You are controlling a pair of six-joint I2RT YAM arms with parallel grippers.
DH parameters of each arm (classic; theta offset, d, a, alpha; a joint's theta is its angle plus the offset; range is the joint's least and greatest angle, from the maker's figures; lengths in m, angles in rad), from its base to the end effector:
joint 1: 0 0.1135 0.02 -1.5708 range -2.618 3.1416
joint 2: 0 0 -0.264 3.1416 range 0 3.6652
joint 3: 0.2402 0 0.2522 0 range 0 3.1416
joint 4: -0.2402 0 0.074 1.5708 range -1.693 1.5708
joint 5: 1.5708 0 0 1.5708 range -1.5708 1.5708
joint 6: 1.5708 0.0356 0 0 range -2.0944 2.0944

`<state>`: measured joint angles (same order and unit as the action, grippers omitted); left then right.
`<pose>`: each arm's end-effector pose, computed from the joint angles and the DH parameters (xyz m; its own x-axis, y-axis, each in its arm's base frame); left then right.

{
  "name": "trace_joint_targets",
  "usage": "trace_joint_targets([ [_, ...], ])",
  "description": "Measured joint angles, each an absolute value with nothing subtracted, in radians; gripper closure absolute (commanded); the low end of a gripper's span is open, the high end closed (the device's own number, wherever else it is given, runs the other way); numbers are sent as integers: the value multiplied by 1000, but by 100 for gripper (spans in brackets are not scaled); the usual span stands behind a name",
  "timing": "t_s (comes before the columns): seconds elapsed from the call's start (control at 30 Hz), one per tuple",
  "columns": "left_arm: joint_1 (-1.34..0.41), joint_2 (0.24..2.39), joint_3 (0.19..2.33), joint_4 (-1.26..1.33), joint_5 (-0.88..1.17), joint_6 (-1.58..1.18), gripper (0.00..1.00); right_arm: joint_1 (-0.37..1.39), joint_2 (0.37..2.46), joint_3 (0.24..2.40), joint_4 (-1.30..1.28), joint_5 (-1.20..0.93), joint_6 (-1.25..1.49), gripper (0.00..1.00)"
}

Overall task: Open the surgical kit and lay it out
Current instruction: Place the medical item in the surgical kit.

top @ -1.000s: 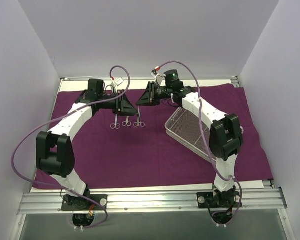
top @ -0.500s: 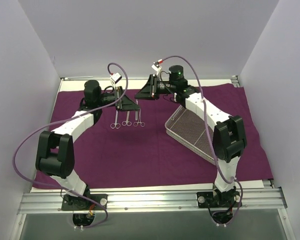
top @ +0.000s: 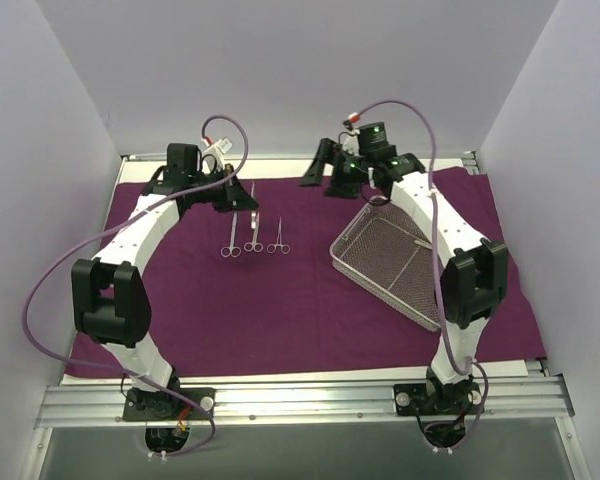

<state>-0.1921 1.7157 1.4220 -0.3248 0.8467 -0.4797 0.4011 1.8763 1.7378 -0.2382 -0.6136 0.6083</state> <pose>0.3772 -0.1005 0.3047 -0.8398 -0.1481 -0.5223 0.3810 0.5246 -0.7613 0.4028 0.1931 0.3530 -0.7420 0.1928 -0.6420 -0.4729 0.5282 0.7052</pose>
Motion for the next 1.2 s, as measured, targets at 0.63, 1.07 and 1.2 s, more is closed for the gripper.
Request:
trace_joint_targets([
  [0.63,-152,2056,1584,-820,89,-126,98,175,1666,1549,-644,-135,525,18],
  [1.07,-141,2151,1690,-842,60,-126,98,95,1666,1544,-656,-142,487,18],
  [1.2,-141,2183,1714,-860,57,-127,95,89,1666,1544,-656,-150,477,18],
])
